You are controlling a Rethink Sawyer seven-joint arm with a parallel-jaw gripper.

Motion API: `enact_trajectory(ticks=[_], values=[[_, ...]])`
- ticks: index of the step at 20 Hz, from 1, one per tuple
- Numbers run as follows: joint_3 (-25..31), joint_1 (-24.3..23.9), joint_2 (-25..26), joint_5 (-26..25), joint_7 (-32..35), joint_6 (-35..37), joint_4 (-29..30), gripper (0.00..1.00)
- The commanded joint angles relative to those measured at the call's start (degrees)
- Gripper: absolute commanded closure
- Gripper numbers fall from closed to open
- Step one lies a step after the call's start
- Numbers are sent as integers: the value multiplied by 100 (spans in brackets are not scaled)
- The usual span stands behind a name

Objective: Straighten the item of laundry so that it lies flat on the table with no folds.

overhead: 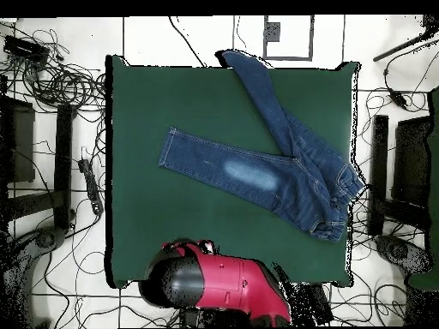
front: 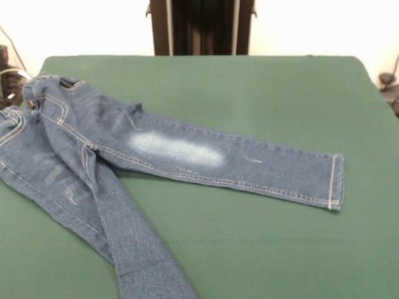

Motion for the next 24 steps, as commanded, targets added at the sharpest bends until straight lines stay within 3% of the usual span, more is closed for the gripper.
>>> enact_trajectory(ticks=[1,17,24], values=[[609,205,715,-82,679,-647,211,0],[559,429,1121,-68,738,-960,4,0],[665,414,1715,-129,559,-1117,-473,0]])
